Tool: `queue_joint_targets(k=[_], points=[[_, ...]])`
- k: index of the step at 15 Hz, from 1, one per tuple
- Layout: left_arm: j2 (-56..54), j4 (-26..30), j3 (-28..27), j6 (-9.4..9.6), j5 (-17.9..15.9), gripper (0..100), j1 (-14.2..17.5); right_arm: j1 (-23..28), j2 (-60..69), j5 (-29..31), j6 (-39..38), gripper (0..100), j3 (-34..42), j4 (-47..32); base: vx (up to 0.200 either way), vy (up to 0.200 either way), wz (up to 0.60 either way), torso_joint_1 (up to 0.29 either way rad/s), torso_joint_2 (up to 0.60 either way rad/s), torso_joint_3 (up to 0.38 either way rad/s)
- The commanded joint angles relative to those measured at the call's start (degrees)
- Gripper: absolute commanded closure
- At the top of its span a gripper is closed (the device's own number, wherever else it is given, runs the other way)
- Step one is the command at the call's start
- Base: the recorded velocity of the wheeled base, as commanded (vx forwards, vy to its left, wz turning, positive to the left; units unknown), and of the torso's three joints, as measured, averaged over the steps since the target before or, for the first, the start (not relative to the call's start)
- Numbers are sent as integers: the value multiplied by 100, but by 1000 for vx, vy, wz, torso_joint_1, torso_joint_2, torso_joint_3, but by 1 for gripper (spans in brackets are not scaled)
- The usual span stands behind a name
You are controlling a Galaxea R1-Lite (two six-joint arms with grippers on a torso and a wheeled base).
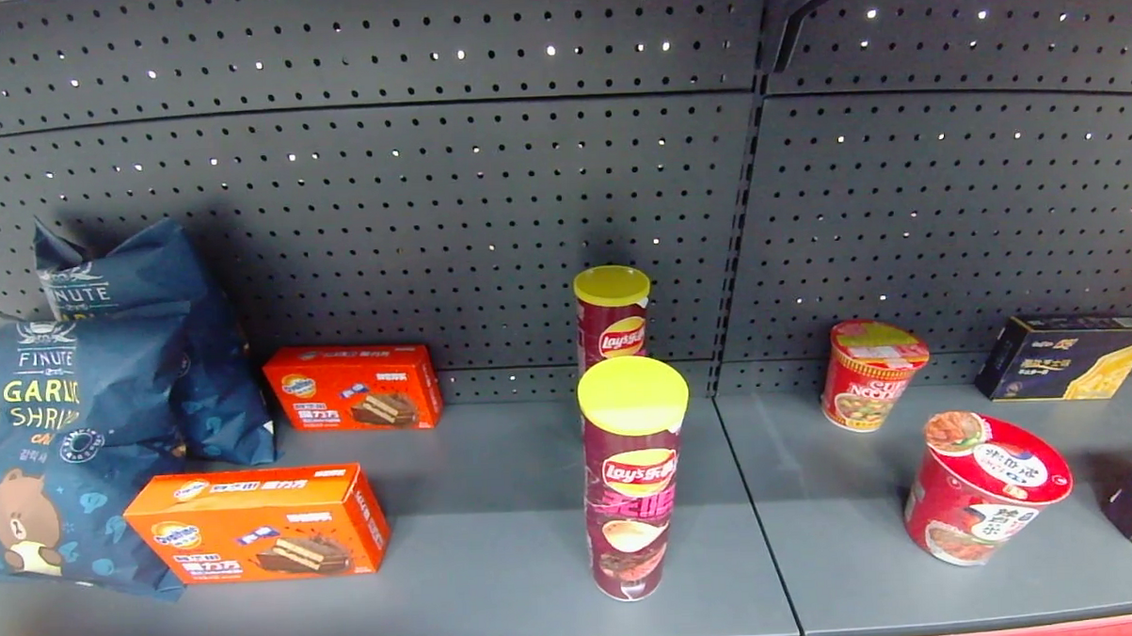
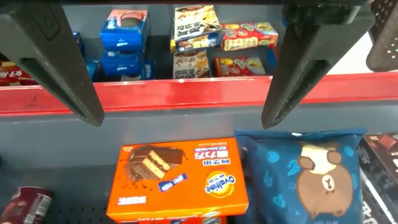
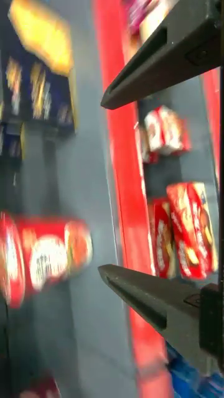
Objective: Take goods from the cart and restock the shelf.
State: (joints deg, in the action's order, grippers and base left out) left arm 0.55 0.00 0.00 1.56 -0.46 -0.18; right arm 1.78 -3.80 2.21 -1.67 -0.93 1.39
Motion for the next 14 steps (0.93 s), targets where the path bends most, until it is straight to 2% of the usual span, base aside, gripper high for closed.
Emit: queue_joint_targets(k=[1,2,6,8,13,14], points=[[-20,0,0,20,-94,0,1,-187,363,-458,255,0,-30,-86,0,0,0,0,0,0],[-20,0,0,108,-156,0,1,-178,363,-502,237,0,-48,-130,0,0,0,0,0,0],[-20,0,0,99,-112,0,1,-178,363,-335,211,0,-30,-86,0,0,0,0,0,0],[-28,0,0,160,-165,0,1,-178,363,-484,448,0,-30,-77,0,0,0,0,0,0],[-28,0,0,108,-147,0,1,-178,363,-432,176,0,-39,-121,0,0,0,0,0,0],[-28,0,0,2,-112,0,1,-178,363,-106,26,0,-30,-77,0,0,0,0,0,0]])
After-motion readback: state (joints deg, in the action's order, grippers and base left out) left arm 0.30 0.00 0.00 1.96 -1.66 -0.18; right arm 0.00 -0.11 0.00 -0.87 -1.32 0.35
